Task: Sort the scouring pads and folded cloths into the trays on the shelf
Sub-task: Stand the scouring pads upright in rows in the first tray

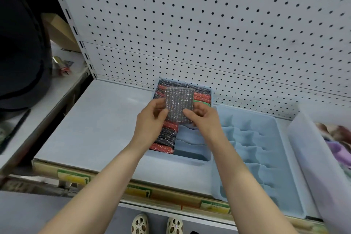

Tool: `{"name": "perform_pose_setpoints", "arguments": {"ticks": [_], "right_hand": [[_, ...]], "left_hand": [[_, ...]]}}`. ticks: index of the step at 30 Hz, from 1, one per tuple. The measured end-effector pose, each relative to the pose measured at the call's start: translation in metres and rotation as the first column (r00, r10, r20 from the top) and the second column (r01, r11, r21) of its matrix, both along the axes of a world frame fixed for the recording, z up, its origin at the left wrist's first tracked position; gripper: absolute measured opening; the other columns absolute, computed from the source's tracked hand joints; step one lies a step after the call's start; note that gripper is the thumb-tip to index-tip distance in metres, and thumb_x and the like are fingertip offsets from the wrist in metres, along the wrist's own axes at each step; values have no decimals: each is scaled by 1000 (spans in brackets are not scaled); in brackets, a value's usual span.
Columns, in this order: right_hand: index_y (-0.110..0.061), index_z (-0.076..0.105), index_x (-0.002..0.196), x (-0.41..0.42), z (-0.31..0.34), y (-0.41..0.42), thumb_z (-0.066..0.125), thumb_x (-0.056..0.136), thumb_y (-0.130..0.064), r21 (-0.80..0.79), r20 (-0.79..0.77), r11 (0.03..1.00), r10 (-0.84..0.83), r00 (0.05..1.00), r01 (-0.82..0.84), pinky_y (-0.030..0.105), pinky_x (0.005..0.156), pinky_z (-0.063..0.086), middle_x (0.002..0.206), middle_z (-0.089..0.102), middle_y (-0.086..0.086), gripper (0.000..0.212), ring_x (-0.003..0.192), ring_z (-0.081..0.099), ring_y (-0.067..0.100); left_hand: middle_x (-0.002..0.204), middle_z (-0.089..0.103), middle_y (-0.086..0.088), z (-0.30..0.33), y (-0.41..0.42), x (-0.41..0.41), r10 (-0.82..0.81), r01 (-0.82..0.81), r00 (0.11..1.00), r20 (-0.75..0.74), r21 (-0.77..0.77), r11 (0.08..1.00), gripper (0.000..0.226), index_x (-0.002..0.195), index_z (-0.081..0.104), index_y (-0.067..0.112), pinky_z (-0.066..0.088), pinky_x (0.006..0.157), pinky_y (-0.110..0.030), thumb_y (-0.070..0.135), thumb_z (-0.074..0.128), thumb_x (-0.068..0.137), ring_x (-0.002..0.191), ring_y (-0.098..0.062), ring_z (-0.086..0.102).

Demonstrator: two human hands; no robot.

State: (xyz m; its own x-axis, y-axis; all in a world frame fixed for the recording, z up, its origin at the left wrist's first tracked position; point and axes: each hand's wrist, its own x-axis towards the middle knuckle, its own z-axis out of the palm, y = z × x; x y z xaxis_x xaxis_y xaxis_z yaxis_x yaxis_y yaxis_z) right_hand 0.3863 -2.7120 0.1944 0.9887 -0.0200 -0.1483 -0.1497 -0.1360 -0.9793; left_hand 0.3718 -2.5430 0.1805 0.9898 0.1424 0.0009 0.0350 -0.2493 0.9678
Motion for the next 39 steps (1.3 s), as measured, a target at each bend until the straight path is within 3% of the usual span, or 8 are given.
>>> {"name": "perform_pose_setpoints", "arguments": {"ticks": [3,7,9,14,19,25,31,39], "right_hand": [[-22,71,97,0,3,-26,74,85,-15,-304,164,940,-110,980,156,27,74,51,81,71,-4,15,73,65,11],[-17,73,102,0,6,-46,72,83,-16,-784,291,593,88,953,184,32,75,44,93,71,3,19,89,61,26],[-15,73,101,4,1,-41,68,84,-10,-876,265,458,190,945,153,35,72,45,96,70,5,18,96,58,29],[-12,72,78,14,-26,-18,72,65,5,-957,187,273,333,924,95,33,54,46,77,68,6,21,82,61,32],[-12,73,89,15,-37,-13,80,60,2,-917,329,333,321,888,220,33,57,49,83,68,5,33,78,59,30],[-13,70,99,18,-39,-6,78,63,6,-912,271,380,271,924,156,33,57,48,95,67,6,42,84,59,30],[-11,64,122,4,-24,-21,66,85,-5,-881,194,472,287,938,38,39,87,46,118,62,10,38,108,55,33],[-19,59,131,-74,-1,-109,58,97,-22,-821,233,546,51,971,168,30,96,38,132,58,2,34,122,50,24]], "left_hand": [[121,64,10,-6,4,2,-93,72,993,79,239,968,35,127,59,22,46,99,-25,13,61,93,110,-4,59],[139,54,3,-20,8,11,-328,204,941,87,626,752,45,135,55,20,34,113,-35,17,65,91,132,-18,44],[144,50,-3,-28,10,12,-368,227,929,40,723,653,48,138,53,15,28,117,-42,24,64,92,138,-26,38],[136,57,-6,-40,15,4,-337,161,939,74,770,617,44,133,57,13,40,109,-43,28,62,93,126,-30,51],[126,63,-9,-44,20,-3,-274,46,950,151,799,600,40,127,63,9,47,101,-44,24,66,90,115,-33,58],[126,63,-10,-44,17,-4,-261,7,949,175,819,574,38,125,63,8,45,102,-47,24,63,91,117,-34,56],[124,64,-9,-33,17,1,-292,63,946,138,808,586,36,124,64,10,44,102,-46,15,65,88,115,-34,56],[126,62,-1,14,-52,-10,-474,256,869,145,689,679,32,127,61,20,46,93,-37,22,57,95,113,-23,57]]}}
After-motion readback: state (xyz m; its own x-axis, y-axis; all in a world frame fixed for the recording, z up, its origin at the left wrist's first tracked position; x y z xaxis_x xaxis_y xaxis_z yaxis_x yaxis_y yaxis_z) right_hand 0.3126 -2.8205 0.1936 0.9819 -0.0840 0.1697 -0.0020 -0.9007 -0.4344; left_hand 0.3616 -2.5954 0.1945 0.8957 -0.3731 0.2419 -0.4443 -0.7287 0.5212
